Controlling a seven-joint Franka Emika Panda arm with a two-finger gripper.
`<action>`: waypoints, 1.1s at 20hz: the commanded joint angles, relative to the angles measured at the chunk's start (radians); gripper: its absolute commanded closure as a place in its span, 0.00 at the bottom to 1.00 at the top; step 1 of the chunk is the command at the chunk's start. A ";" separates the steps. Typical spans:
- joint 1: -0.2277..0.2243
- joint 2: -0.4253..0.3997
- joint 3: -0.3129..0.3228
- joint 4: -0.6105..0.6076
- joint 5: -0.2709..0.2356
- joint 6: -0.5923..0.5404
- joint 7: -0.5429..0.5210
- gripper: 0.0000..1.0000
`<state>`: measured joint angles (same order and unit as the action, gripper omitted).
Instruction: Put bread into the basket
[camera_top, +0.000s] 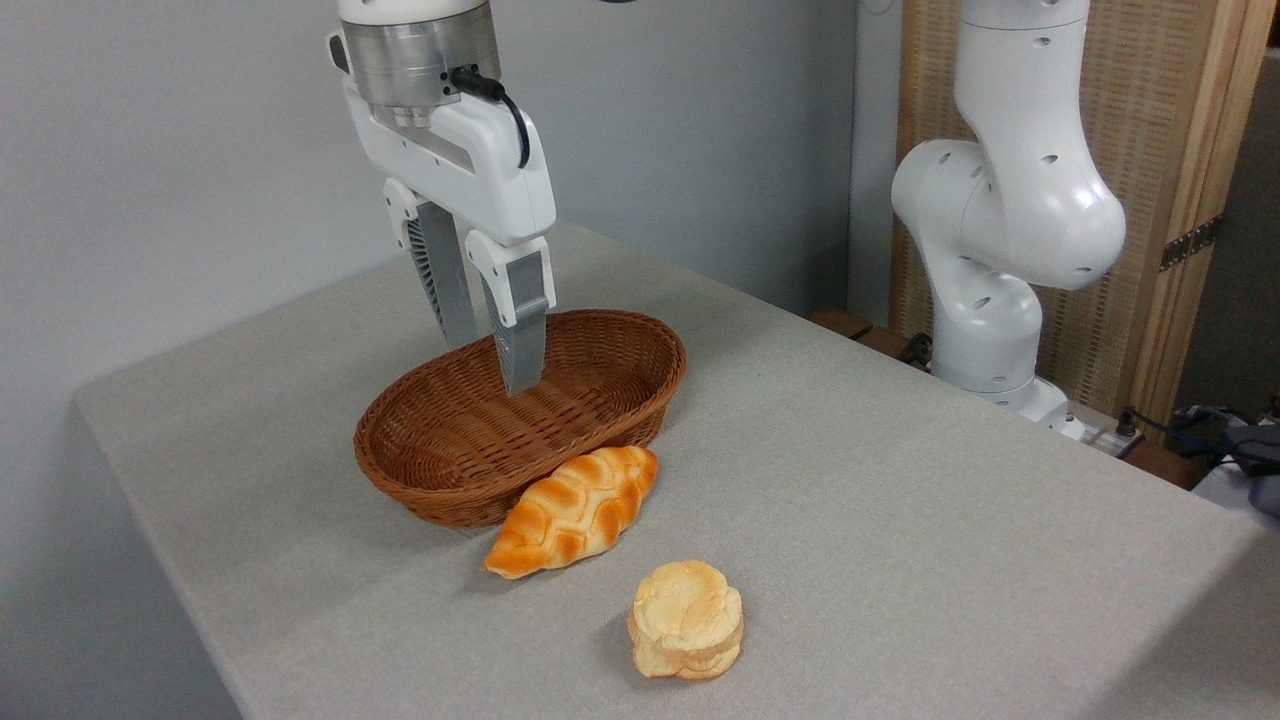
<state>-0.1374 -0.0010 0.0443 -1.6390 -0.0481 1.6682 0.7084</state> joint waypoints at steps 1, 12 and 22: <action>-0.004 -0.004 0.002 0.004 -0.013 -0.021 -0.003 0.00; -0.005 -0.007 -0.017 -0.018 -0.013 -0.013 -0.003 0.00; 0.008 -0.025 -0.003 -0.071 0.000 0.016 0.008 0.00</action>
<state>-0.1357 0.0009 0.0292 -1.6755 -0.0476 1.6701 0.7085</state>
